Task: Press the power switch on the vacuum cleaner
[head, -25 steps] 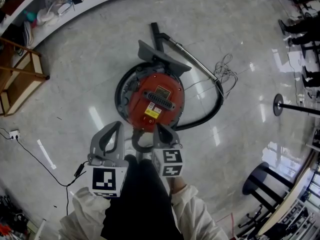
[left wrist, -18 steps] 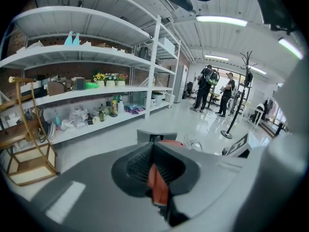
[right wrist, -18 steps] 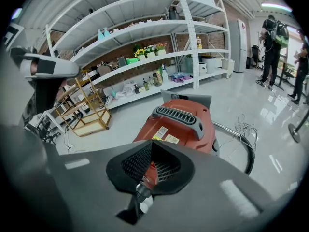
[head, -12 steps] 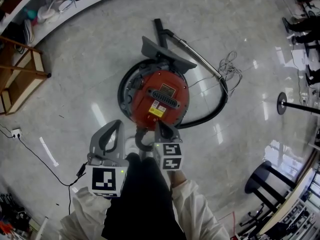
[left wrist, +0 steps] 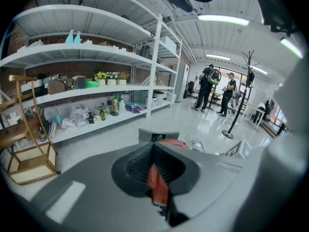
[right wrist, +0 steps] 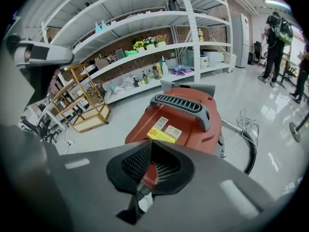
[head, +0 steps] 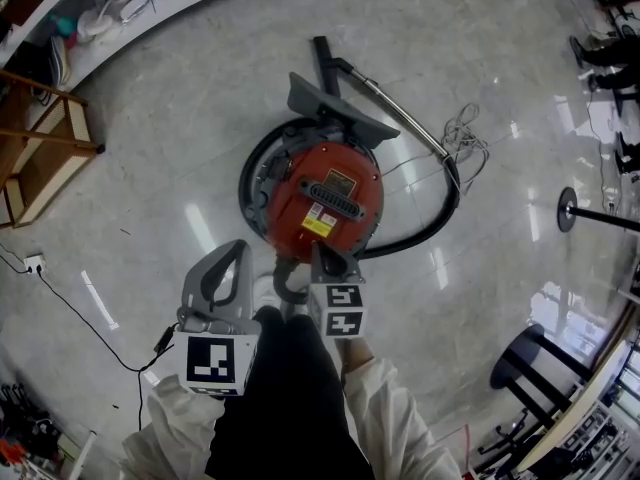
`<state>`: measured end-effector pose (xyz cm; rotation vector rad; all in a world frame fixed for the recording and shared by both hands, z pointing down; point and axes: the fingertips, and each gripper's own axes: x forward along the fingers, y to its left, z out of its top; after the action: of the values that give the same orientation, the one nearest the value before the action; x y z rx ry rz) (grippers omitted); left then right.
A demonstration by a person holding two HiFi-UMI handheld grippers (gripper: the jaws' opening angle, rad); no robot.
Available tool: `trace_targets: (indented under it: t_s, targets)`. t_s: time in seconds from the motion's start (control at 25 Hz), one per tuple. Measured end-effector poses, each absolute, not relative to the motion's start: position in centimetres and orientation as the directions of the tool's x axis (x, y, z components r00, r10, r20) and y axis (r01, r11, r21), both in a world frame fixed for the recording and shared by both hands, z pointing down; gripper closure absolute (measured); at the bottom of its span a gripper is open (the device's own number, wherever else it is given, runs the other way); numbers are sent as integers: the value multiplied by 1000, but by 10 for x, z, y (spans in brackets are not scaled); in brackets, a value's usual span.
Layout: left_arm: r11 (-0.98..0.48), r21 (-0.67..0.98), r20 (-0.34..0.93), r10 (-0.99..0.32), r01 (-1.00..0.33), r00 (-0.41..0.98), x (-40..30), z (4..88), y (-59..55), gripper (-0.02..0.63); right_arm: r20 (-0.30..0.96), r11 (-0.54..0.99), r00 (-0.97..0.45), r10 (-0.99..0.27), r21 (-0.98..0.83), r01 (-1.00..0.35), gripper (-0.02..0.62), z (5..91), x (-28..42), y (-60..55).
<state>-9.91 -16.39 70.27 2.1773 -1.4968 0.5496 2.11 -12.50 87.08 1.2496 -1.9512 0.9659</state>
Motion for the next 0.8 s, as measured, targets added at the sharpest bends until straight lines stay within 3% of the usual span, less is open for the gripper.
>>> trace_targets:
  t_s: [0.8]
  targets:
    - [-319,143,556,-757,-937,343,-94,710,-166,606,829,290,-352,-434,-241,-926,594,886,19,-116]
